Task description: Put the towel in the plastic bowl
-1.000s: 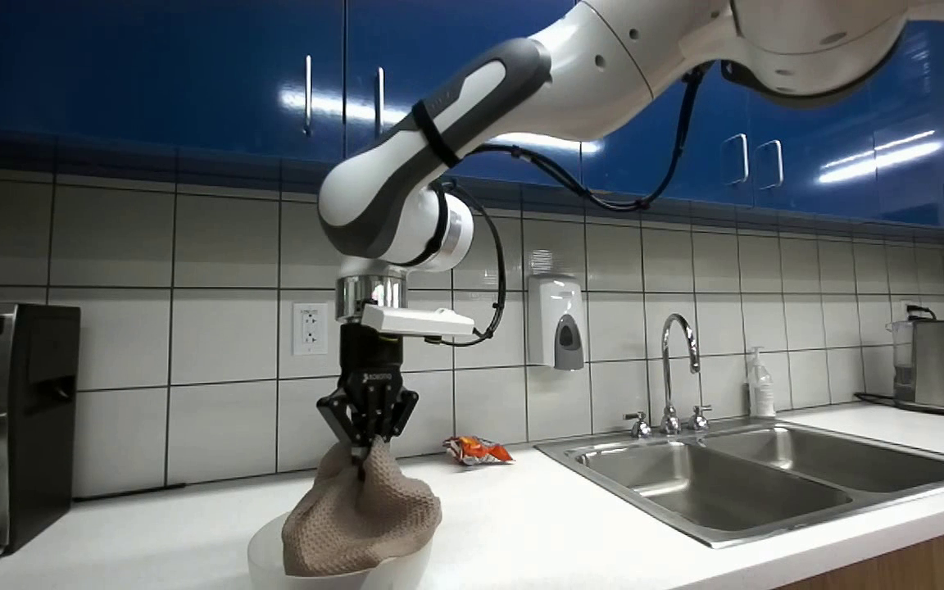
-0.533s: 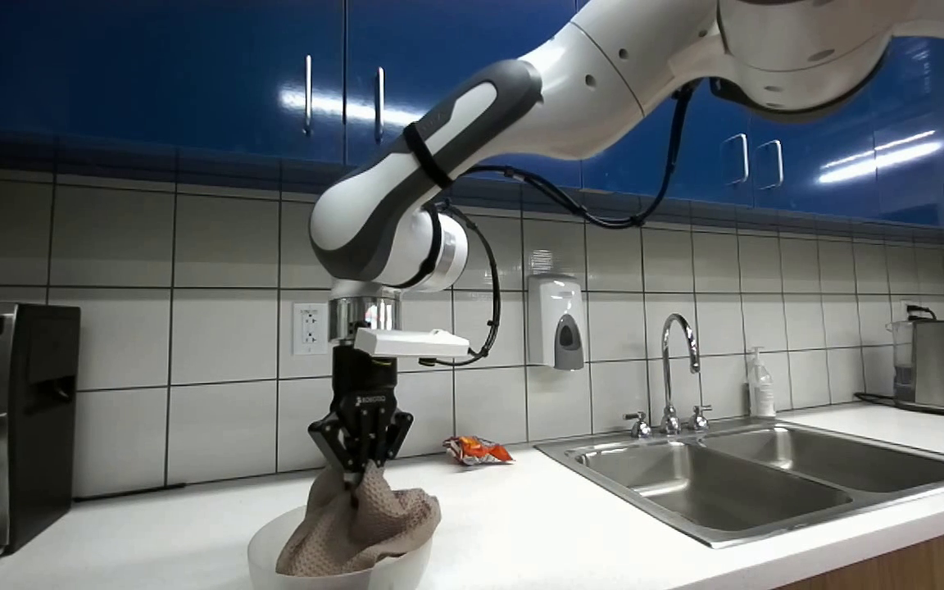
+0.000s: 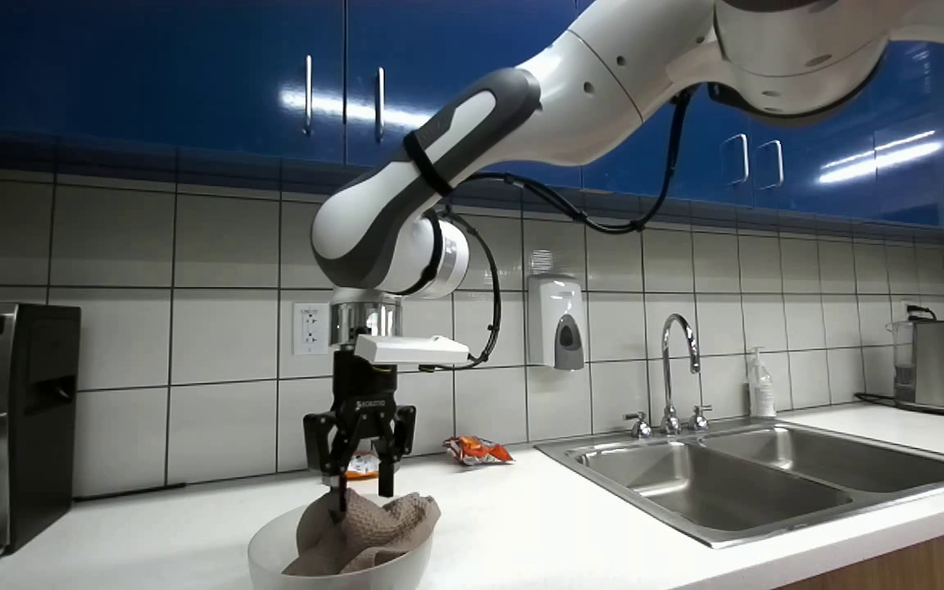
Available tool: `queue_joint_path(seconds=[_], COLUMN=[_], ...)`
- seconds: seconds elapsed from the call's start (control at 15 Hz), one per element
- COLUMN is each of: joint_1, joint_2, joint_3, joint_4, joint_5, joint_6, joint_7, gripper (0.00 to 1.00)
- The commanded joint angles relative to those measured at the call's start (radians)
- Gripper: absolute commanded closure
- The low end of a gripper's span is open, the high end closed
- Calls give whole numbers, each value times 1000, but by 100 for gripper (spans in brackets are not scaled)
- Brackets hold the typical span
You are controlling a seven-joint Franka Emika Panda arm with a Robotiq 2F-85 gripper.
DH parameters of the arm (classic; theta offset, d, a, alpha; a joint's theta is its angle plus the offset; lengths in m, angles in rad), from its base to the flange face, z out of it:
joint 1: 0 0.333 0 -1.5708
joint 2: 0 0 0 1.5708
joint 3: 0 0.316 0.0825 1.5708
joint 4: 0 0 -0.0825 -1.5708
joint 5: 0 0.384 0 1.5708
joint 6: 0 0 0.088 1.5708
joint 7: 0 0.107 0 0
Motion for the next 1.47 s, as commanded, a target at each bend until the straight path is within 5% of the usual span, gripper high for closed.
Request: queue_joint_path(seconds=[0.0, 0.8, 1.4], joint_1=[-11, -165, -282], joint_2=[-92, -520, -660], joint_3=[-15, -91, -175], joint_4=[-87, -539, -690], joint_5=[12, 37, 77], joint_6=[43, 119, 106], joint_7=[14, 6, -7], gripper=[2, 0, 0])
